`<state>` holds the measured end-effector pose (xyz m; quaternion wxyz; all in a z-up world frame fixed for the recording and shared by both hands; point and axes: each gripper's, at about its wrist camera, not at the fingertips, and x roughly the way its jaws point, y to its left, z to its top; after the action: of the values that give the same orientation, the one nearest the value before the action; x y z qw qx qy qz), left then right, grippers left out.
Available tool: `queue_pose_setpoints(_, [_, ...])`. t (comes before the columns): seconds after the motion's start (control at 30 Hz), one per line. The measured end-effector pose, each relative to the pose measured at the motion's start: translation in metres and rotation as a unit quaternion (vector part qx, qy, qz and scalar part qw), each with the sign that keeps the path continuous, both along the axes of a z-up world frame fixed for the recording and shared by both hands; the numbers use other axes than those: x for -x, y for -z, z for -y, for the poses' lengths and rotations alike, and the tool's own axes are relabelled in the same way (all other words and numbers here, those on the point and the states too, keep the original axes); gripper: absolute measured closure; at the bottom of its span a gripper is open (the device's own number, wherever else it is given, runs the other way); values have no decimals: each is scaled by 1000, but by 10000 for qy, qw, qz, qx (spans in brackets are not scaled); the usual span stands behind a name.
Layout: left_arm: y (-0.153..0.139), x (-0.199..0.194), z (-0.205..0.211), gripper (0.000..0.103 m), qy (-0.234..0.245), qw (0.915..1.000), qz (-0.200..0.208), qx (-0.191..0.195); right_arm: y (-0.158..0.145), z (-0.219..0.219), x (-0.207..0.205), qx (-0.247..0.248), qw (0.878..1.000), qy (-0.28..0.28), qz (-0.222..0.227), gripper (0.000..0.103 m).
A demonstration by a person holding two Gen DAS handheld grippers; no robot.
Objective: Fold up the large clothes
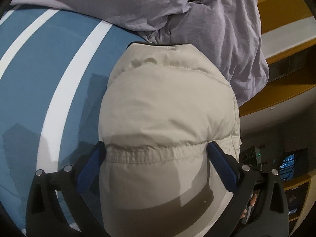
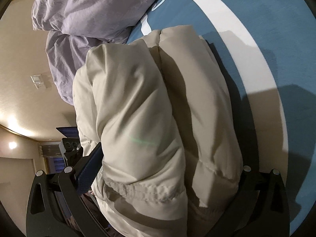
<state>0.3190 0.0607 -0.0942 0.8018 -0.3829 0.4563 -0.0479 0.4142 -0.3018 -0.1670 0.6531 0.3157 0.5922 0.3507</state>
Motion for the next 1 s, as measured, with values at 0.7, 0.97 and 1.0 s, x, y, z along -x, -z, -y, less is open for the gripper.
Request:
queue_pose_setpoints(0.7, [-26, 6, -27, 26, -173, 9991, 300, 259, -10, -30, -1, -544, 9981, -14, 290, 19])
queue_pose_setpoints(0.97, [-53, 3, -74, 26, -483, 9977, 465, -130, -27, -92, -13, -648, 9965, -353, 395, 20])
queue_pose_setpoints(1.0, [-56, 2, -79, 26, -523, 9973, 480, -178, -30, -101, -15, -663, 9962, -391, 410, 20])
